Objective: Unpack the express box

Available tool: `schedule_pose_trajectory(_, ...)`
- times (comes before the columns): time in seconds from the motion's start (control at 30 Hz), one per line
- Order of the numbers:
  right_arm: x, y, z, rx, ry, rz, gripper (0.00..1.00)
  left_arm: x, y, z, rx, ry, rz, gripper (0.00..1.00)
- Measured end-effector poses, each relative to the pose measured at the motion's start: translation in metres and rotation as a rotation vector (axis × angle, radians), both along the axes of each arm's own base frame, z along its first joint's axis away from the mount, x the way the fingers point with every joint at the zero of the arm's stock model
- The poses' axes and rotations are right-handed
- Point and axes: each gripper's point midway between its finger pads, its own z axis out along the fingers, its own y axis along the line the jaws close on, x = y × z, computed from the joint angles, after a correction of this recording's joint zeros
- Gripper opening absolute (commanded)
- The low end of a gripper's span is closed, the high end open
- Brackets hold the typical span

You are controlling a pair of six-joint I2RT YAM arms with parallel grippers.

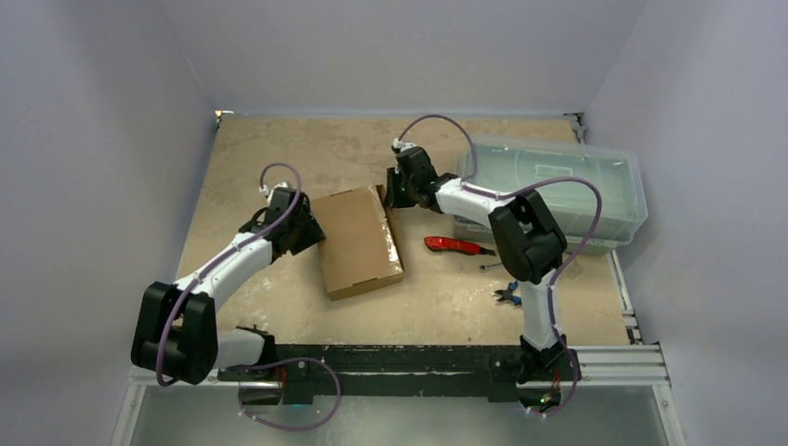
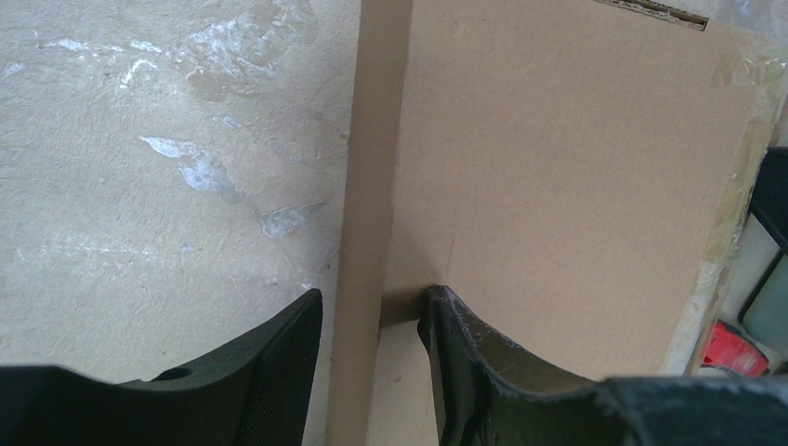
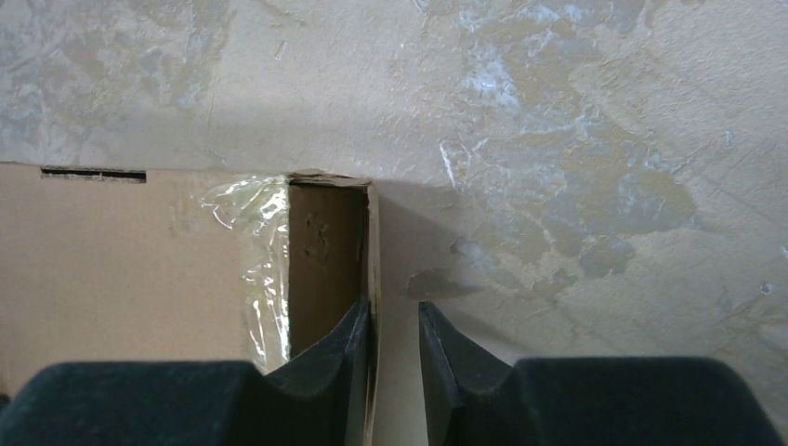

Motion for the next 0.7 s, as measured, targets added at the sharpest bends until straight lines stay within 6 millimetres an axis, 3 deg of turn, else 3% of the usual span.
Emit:
schedule_pose_trajectory(0.23,0.004,-0.006,-0.004,0.022,0.018,0.039,0.29,0.003,0.000,-0.004,-0.014,-0.011,0.026,0.43)
schedule_pose_trajectory(0.47,0.002,-0.014,0.000,-0.068,-0.014,0.038,0.52,0.004,0.002,0.000,0.001,-0.025,0.016,0.54)
schedule_pose_trajectory(0.57,-0.010,-0.017,0.019,-0.152,-0.036,0.028,0.58,0.003,0.002,0.005,0.027,-0.038,-0.015,0.63)
schedule_pose_trajectory(0.7,-0.039,-0.013,0.069,-0.206,-0.093,0.026,0.61,-0.018,0.000,0.017,0.109,-0.044,-0.062,0.65)
